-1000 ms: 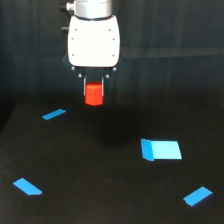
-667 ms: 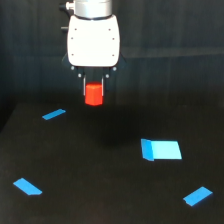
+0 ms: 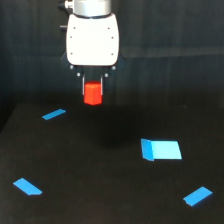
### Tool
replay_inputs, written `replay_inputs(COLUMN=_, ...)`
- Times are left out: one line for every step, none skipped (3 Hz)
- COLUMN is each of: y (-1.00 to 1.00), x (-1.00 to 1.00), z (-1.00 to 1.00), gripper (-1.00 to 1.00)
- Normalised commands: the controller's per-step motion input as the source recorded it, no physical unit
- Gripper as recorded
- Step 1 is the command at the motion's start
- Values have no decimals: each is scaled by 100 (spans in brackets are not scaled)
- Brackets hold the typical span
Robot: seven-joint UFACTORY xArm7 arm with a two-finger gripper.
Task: Pick up the red object from the table
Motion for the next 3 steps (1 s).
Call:
replay_inputs(y=-17, x=-9, z=12, gripper=-93)
replay_inputs(y=-11, x=1, z=10, gripper=-100)
replay_inputs(y=-11, x=6, z=1, gripper=-100)
